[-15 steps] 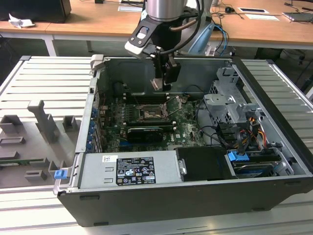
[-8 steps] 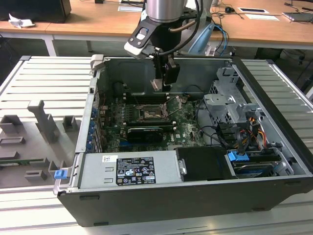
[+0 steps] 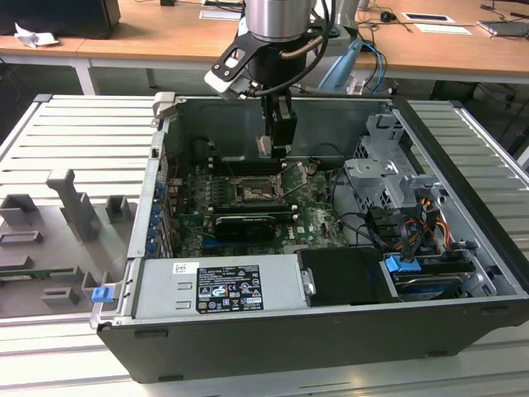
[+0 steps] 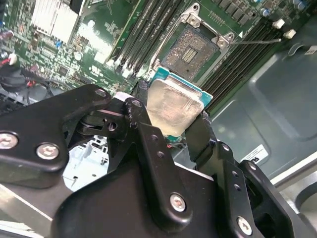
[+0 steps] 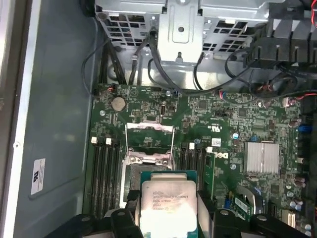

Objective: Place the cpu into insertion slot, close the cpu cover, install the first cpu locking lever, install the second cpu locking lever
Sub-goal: 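Place the cpu into insertion slot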

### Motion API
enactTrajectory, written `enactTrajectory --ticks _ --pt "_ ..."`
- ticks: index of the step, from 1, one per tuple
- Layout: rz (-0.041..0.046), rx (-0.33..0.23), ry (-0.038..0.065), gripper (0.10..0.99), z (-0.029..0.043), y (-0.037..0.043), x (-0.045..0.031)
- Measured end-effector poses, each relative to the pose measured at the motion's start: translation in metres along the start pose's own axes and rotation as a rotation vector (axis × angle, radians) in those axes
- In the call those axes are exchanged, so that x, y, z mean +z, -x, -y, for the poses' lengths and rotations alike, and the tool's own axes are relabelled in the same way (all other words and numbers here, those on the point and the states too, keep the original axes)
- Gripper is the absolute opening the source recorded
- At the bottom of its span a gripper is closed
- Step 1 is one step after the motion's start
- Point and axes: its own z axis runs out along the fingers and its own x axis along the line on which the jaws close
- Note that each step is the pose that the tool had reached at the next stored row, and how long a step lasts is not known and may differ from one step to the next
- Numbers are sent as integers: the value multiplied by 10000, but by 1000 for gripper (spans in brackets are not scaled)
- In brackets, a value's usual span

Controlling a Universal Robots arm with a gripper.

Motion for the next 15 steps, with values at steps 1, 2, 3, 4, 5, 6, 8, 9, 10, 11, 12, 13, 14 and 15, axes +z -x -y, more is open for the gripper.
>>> enactTrajectory --ticks 1,2,3,4,5,6,8,9,10,11,12,13,14,15 --pt "9 114 2 545 1 0 4" --pt "17 210 5 545 1 0 8" --pt "29 353 8 545 1 0 15" --pt "38 460 11 545 2 1 22" --pt "44 533 12 545 2 1 26" --pt "57 565 13 545 3 1 27" --pt "65 588 14 545 7 1 35" --pt "66 589 14 545 14 0 39" --pt "66 587 13 545 22 0 49" --pt "66 585 12 545 29 1 75" --pt "66 584 12 545 32 0 105" --pt "66 586 11 545 36 0 143" --pt "66 586 11 545 39 0 170" --pt "66 586 12 545 43 -1 207"
